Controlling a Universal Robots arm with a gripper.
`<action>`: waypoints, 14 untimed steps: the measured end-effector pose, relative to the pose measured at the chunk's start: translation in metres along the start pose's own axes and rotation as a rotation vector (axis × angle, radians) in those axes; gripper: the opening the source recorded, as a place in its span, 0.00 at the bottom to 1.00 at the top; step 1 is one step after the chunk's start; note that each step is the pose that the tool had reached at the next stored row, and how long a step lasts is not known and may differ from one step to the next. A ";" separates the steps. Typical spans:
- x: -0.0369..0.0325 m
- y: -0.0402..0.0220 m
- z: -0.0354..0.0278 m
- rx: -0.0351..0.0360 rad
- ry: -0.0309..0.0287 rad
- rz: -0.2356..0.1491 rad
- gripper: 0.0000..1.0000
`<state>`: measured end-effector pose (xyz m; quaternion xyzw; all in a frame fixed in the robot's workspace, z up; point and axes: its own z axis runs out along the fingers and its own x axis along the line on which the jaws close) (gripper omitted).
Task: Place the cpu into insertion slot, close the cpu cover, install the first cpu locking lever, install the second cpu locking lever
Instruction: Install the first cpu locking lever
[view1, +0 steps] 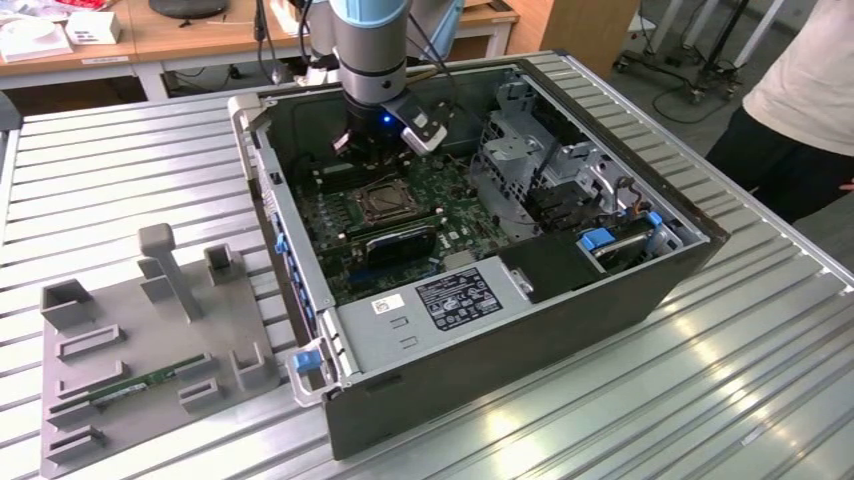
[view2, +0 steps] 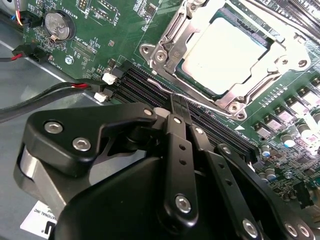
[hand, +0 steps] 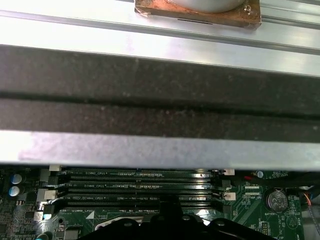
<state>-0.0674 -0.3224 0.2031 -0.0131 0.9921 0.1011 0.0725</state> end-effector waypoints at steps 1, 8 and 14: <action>0.0000 -0.0001 0.0002 -0.0001 -0.0001 0.000 0.11; 0.0002 -0.0003 0.0015 0.0001 0.0000 0.000 0.11; 0.0003 -0.0006 0.0020 -0.0003 -0.0002 0.000 0.11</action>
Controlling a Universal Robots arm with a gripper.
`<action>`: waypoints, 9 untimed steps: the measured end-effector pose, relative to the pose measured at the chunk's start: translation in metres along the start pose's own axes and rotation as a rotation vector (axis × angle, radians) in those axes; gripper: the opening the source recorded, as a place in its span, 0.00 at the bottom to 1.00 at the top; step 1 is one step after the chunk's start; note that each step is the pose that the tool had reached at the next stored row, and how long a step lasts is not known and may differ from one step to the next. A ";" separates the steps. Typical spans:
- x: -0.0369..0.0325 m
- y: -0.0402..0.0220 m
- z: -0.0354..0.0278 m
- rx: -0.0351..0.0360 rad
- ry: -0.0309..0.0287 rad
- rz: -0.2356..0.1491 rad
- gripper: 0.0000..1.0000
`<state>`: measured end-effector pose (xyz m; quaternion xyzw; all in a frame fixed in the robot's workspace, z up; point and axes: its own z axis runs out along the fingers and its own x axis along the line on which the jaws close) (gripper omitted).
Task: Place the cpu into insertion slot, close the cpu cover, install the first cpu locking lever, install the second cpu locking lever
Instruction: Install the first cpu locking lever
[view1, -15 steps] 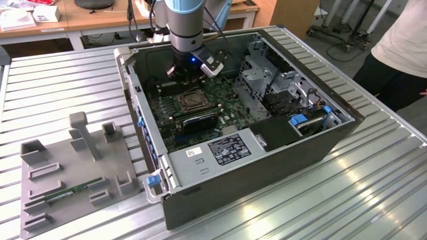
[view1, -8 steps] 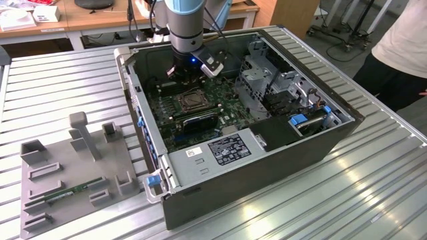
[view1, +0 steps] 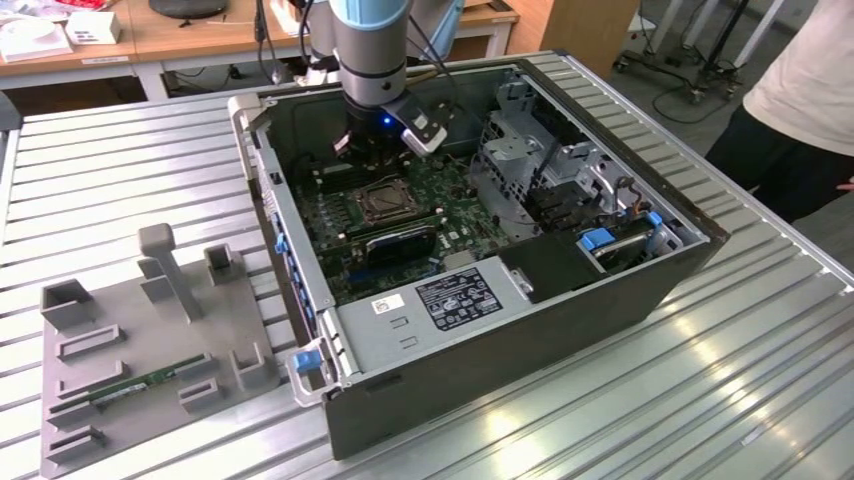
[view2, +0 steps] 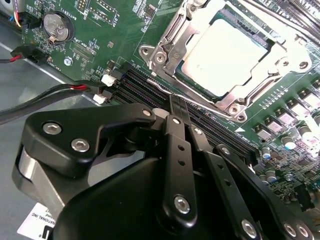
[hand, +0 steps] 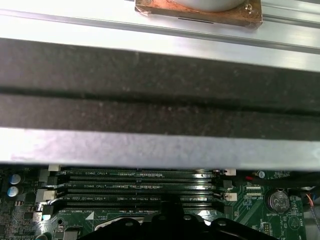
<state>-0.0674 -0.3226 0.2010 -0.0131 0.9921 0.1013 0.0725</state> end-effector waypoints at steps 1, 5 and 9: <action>0.0000 -0.0001 0.0001 0.0002 0.0001 0.000 0.11; 0.0001 -0.0002 0.0003 0.0004 0.0003 0.000 0.11; -0.0001 -0.0004 0.0013 -0.0001 -0.0001 0.000 0.11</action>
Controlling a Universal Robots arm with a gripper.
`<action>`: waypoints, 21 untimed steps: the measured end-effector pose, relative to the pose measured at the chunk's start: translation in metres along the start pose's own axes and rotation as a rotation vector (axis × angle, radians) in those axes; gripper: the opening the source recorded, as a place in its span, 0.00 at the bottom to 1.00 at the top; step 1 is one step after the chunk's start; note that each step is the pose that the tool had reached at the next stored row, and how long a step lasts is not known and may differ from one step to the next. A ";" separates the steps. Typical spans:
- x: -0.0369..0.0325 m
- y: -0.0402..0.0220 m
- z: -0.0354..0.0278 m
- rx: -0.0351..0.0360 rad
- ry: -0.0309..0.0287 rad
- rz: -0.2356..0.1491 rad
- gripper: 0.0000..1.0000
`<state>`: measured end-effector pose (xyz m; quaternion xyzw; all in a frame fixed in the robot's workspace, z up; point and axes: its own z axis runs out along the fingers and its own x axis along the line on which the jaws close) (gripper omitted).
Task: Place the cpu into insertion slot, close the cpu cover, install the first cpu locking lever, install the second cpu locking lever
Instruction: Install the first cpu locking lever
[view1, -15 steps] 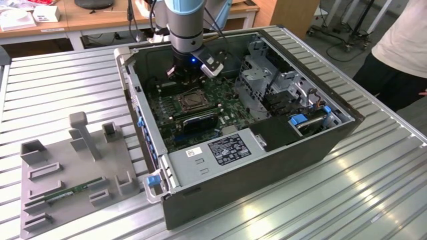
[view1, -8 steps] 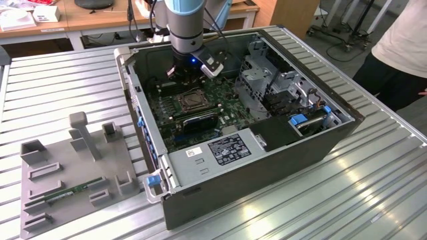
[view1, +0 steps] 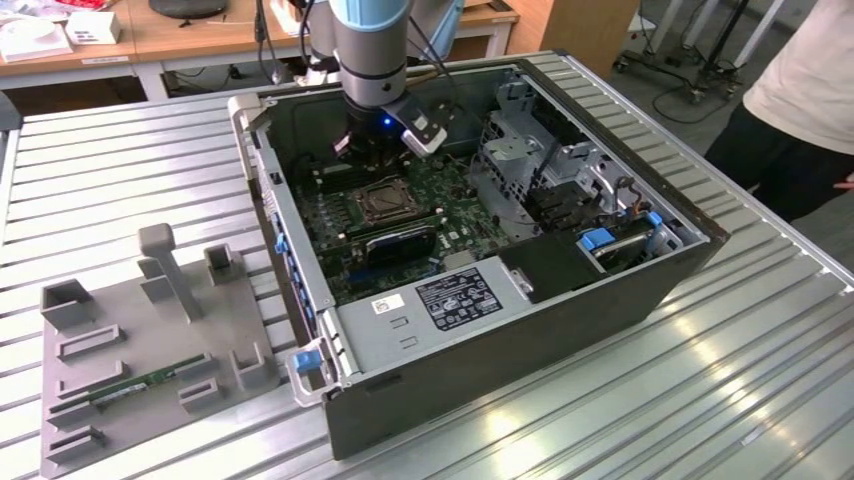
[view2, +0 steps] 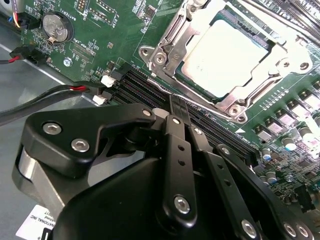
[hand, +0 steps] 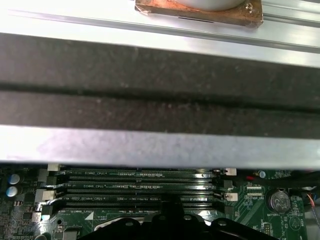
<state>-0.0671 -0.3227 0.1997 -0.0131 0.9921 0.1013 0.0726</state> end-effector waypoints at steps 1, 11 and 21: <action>0.0000 -0.0001 0.0004 0.0002 0.0001 0.000 0.11; 0.0001 -0.0007 0.0018 0.0001 0.0001 0.000 0.11; 0.0008 -0.0016 0.0056 0.0004 0.0003 0.000 0.11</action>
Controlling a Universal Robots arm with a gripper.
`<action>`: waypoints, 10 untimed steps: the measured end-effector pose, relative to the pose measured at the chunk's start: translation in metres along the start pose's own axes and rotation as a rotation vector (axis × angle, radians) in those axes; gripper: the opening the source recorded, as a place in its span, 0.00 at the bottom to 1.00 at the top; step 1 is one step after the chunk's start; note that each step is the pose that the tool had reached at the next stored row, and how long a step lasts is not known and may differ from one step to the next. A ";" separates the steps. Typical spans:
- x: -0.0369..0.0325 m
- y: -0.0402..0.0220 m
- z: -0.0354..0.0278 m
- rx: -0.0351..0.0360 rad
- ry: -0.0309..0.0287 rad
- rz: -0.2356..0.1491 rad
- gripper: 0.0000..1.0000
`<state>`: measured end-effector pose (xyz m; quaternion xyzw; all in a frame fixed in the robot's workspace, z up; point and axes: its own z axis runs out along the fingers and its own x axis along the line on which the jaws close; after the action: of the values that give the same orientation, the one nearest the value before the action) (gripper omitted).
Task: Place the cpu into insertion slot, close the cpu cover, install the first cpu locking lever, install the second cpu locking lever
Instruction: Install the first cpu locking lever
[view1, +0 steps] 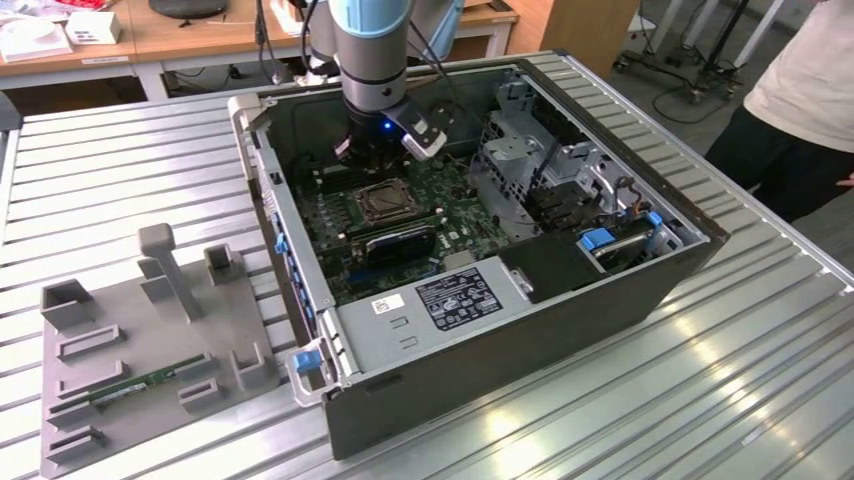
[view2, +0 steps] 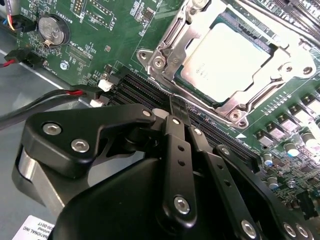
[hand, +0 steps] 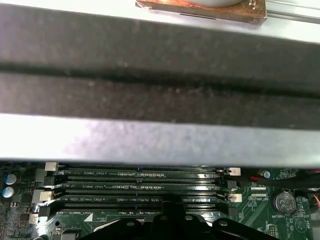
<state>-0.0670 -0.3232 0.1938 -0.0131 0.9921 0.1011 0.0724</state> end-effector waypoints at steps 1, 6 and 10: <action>0.0001 -0.0001 0.0002 0.0001 0.0001 0.000 0.11; 0.0002 -0.0003 0.0016 0.0001 0.0001 0.000 0.11; 0.0005 -0.0007 0.0030 0.0005 0.0004 0.000 0.11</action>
<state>-0.0670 -0.3233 0.1907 -0.0131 0.9922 0.1009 0.0723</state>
